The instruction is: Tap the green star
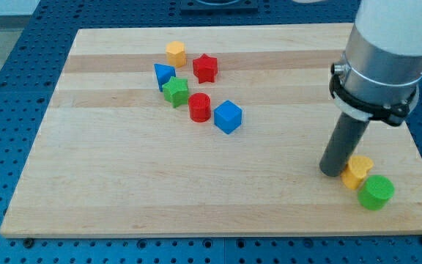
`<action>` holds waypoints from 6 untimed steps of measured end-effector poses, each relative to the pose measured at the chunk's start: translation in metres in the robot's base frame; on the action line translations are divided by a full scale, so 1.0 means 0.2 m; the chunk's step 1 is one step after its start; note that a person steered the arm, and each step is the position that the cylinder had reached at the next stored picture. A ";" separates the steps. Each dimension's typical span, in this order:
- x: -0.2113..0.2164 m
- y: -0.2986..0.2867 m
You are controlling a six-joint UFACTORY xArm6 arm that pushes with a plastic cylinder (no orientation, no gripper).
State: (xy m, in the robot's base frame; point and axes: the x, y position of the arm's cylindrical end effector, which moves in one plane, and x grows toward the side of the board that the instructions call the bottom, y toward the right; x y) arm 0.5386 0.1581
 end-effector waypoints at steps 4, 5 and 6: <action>-0.10 -1.14; -0.29 -1.39; -0.44 -1.52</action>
